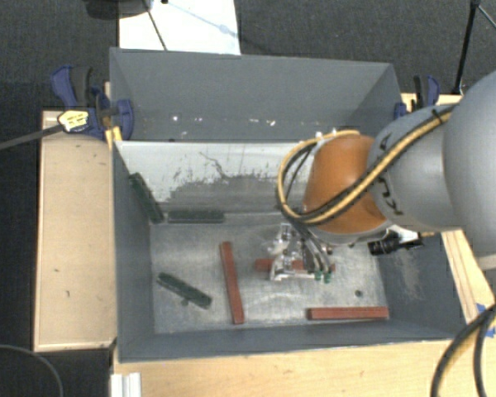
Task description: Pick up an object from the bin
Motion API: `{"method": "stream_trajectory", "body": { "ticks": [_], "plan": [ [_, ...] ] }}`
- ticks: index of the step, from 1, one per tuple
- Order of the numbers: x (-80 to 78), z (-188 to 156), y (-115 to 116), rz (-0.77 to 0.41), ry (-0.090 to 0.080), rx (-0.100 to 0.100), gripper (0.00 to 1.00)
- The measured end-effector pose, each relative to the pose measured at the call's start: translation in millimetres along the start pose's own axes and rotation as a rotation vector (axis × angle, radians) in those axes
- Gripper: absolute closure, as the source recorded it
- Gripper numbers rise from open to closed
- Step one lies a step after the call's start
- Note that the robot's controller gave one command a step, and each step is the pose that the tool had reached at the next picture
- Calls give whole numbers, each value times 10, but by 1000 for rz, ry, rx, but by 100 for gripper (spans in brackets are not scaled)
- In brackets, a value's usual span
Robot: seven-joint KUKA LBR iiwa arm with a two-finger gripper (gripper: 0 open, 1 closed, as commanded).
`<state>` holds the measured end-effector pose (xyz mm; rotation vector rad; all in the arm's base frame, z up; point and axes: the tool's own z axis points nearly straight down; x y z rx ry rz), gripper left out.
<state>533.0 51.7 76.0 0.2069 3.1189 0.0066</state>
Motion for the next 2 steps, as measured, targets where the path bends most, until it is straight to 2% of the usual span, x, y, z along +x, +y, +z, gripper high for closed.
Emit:
{"method": "stream_trajectory", "body": {
  "ticks": [1, 2],
  "plan": [
    [0, 0, 0, 0, 0, 0, 100],
    [163, -1618, 293, -11, 11, 3, 100]
  ]
}}
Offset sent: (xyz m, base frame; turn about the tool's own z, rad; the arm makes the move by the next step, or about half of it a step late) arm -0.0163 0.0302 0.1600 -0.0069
